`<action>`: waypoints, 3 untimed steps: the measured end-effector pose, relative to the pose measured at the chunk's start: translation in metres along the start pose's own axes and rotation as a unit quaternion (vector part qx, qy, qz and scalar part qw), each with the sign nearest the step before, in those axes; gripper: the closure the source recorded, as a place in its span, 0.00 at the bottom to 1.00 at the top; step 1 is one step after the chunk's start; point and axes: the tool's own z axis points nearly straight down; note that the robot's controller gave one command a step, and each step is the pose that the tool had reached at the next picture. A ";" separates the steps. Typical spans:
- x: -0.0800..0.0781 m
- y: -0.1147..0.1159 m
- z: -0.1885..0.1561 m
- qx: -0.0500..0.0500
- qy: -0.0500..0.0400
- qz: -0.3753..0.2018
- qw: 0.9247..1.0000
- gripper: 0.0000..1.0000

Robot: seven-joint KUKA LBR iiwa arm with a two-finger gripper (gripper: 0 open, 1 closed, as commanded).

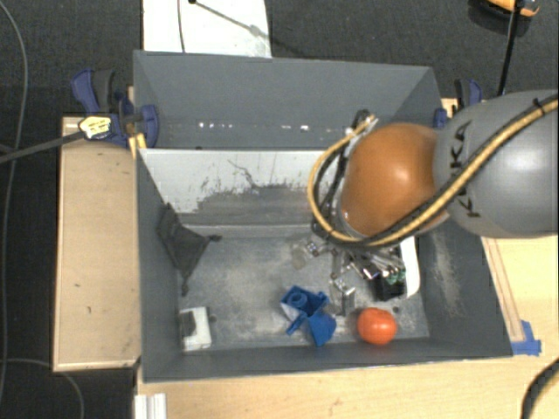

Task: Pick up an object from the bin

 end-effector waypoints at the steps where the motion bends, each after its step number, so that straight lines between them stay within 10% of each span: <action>1: -0.001 0.006 0.023 0.003 -0.003 -0.017 1.000 0.00; 2: 0.007 0.018 0.024 0.000 0.000 -0.042 0.999 1.00; 3: 0.007 0.018 0.024 0.000 0.000 -0.042 0.999 1.00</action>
Offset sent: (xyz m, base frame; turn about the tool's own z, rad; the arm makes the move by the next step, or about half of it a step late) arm -0.0154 0.0121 -0.0248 -0.0862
